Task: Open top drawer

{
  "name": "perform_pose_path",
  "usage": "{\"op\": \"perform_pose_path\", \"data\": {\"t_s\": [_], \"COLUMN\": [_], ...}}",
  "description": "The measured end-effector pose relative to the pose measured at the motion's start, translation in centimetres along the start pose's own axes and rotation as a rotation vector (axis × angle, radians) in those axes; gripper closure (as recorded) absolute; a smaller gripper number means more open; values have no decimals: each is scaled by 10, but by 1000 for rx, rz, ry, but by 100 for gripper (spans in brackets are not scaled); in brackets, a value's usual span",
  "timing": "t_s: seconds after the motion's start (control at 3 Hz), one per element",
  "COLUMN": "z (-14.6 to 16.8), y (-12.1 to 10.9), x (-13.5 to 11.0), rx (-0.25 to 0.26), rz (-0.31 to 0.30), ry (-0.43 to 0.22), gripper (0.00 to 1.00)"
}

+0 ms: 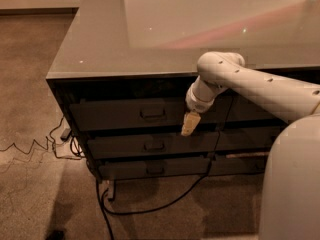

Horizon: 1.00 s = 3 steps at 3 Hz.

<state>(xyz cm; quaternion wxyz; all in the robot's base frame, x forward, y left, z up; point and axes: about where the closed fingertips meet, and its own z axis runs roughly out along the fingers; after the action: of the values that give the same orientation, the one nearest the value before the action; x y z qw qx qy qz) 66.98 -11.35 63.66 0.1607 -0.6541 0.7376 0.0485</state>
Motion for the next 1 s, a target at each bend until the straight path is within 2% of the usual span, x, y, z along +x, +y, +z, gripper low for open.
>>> {"op": "perform_pose_path", "data": {"t_s": [0.33,1.0], "z": [-18,-42], "y": [19,40], "x": [11,29], "rx": [-27,-49], "rz": [-11,13], "ry": [76,145], "gripper": [42,88]}}
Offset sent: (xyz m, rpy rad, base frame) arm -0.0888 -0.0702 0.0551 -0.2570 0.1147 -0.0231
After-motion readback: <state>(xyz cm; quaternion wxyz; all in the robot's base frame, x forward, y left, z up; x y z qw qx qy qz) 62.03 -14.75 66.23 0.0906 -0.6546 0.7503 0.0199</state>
